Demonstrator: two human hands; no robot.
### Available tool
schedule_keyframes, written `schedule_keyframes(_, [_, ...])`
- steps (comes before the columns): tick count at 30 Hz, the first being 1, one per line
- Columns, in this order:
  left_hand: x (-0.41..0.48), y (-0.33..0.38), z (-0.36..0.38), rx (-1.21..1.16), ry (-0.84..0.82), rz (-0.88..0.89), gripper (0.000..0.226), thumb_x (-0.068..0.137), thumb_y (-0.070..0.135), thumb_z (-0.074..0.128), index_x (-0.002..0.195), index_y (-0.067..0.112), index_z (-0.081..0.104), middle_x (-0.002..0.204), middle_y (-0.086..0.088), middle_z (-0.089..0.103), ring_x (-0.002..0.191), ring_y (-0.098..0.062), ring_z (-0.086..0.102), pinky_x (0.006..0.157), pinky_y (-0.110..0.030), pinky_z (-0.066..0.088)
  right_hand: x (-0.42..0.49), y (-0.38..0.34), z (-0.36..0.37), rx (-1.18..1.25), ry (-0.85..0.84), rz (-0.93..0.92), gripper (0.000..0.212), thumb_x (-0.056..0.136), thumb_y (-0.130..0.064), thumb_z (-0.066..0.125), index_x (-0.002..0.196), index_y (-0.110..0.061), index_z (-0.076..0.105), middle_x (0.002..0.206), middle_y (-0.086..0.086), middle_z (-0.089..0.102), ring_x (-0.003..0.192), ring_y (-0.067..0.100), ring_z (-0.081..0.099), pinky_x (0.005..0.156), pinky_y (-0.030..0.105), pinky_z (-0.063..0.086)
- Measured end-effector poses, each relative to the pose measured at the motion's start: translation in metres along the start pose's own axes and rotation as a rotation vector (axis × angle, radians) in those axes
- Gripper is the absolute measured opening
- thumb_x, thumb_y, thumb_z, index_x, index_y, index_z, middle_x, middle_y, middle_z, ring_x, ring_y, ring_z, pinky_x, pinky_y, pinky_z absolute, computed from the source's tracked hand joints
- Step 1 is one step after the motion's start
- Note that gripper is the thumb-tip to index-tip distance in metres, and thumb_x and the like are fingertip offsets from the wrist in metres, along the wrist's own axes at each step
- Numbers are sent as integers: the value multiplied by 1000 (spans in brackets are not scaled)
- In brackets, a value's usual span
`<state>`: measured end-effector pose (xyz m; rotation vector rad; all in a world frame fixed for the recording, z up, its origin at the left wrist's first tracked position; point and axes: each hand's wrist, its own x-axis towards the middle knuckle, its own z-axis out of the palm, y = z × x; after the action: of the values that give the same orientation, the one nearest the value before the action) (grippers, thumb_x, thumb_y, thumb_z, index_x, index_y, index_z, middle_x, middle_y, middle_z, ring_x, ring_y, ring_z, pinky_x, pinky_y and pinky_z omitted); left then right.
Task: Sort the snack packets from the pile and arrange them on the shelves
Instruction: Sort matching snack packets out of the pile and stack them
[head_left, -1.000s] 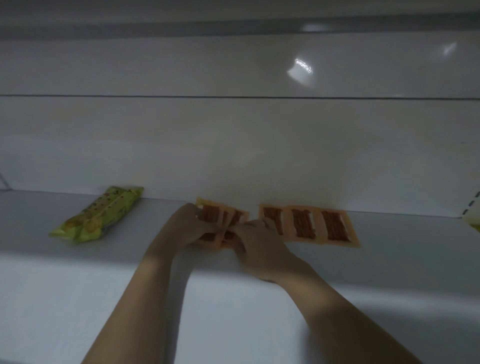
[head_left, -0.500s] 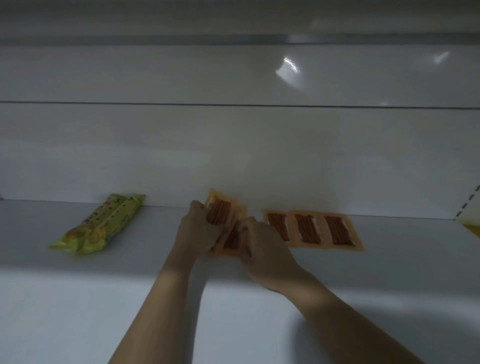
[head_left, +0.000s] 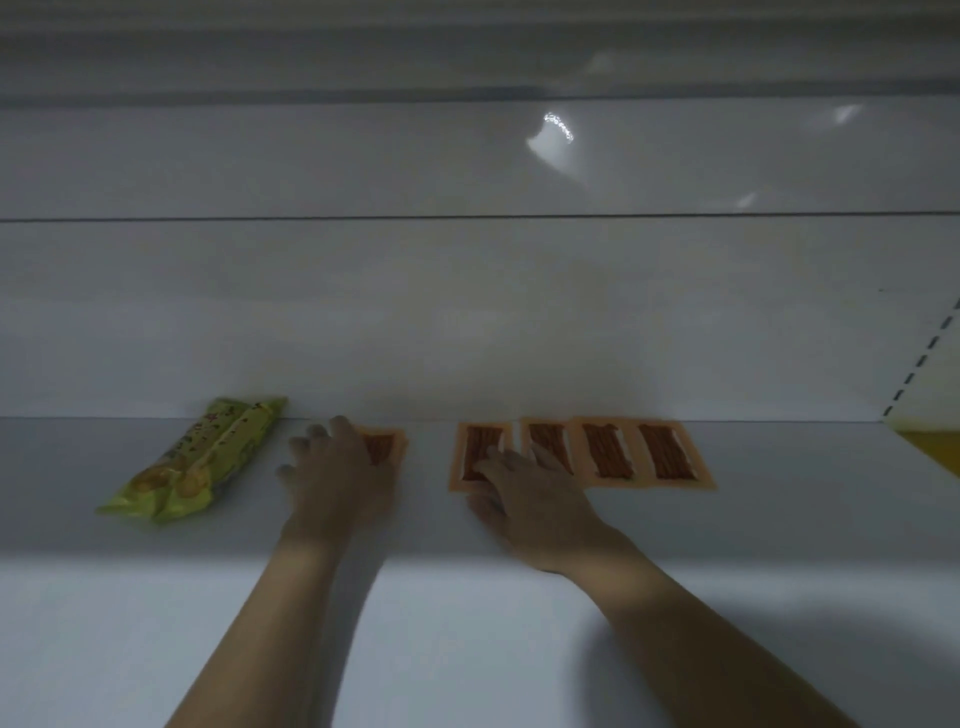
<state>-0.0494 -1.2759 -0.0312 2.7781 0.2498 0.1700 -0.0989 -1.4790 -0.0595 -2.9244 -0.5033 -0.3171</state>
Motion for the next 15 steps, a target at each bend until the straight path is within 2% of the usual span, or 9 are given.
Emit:
schedule_keyframes(2, [-9, 14, 4, 51, 149, 199, 53, 96, 44, 50, 139, 14, 44, 148, -14, 40, 139, -35, 31, 108, -50, 30, -1, 3, -1, -57, 60, 7, 53, 87, -49, 36, 113, -17, 69, 118, 8, 69, 112, 25, 65, 101, 51, 45])
schedule_keyframes(4, [-14, 31, 11, 30, 220, 525, 44, 89, 35, 51, 130, 20, 58, 138, -11, 55, 129, -35, 48, 102, -50, 38, 0, 14, -7, -67, 131, 109, 49, 86, -44, 38, 111, -17, 71, 115, 9, 70, 108, 26, 67, 99, 47, 45])
schedule_keyframes(6, [-22, 48, 17, 87, 87, 717, 39, 87, 37, 47, 121, 28, 64, 125, -4, 64, 119, -31, 56, 96, -44, 42, -3, 28, -15, -71, 145, 252, 51, 86, -42, 32, 113, -21, 70, 118, 5, 69, 110, 26, 65, 101, 47, 39])
schedule_keyframes(8, [-29, 59, 26, 186, -59, 728, 36, 97, 40, 40, 127, 31, 57, 130, 1, 57, 123, -27, 49, 96, -40, 38, -10, 39, -15, -53, 127, 301, 61, 86, -46, 20, 119, -27, 67, 121, 0, 68, 116, 25, 61, 108, 48, 25])
schedule_keyframes(10, [-30, 62, 36, 214, -115, 706, 35, 102, 39, 34, 131, 31, 52, 135, 0, 49, 124, -27, 45, 96, -38, 36, -14, 42, -13, -75, 7, 307, 78, 80, -53, 2, 132, -35, 58, 134, -4, 60, 127, 21, 52, 115, 48, 10])
schedule_keyframes(12, [-31, 61, 40, 195, -120, 707, 39, 102, 39, 27, 133, 31, 50, 137, -1, 46, 124, -27, 44, 97, -38, 37, -13, 42, -11, -99, -38, 311, 81, 78, -55, -2, 133, -39, 55, 135, -8, 57, 128, 19, 50, 118, 48, 10])
schedule_keyframes(15, [-30, 60, 43, 204, -109, 710, 64, 90, 47, 6, 137, 34, 48, 140, 1, 45, 124, -26, 44, 96, -37, 37, -10, 44, -12, -104, -47, 314, 74, 79, -57, 6, 129, -38, 57, 131, -8, 58, 125, 21, 51, 117, 47, 19])
